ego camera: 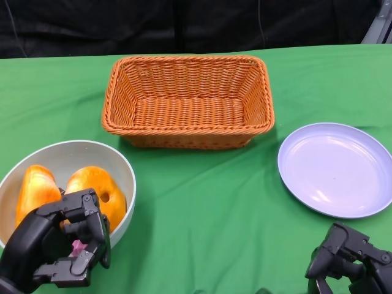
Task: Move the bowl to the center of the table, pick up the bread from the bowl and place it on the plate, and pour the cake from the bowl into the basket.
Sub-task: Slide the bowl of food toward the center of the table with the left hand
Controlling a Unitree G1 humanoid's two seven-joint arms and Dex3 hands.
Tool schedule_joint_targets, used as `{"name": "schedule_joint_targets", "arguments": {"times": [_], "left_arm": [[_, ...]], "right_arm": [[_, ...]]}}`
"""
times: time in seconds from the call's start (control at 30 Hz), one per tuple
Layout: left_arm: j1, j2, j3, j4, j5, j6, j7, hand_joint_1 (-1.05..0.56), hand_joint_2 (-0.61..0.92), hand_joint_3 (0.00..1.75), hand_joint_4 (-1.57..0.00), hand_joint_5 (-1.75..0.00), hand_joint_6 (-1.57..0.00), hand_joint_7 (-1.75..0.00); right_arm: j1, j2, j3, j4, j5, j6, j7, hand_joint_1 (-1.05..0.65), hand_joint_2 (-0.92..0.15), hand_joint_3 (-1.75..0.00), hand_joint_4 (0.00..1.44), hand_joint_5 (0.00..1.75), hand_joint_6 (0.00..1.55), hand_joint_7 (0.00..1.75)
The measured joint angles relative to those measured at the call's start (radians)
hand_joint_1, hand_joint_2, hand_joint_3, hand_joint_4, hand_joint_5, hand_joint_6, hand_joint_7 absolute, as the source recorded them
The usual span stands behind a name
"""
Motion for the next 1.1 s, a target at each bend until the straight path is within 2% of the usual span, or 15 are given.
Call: {"name": "schedule_joint_targets", "arguments": {"times": [0.37,1.1], "left_arm": [[0.000,0.000,0.001,0.005,-0.001,0.001,0.000,0.03,0.56,1.28,-0.81,-1.75,-0.71,-1.58],[0.000,0.000,0.002,0.009,-0.001,-0.001,0.000,0.05,0.57,1.29,-0.80,-1.75,-0.71,-1.58]], "right_arm": [[-0.001,0.000,-0.007,0.001,0.001,0.000,0.000,-0.13,-0.37,-1.35,0.80,1.75,0.67,1.55],[0.000,0.000,-0.010,0.001,0.001,-0.001,0.001,-0.12,-0.39,-1.33,0.80,1.75,0.66,1.56]]}}
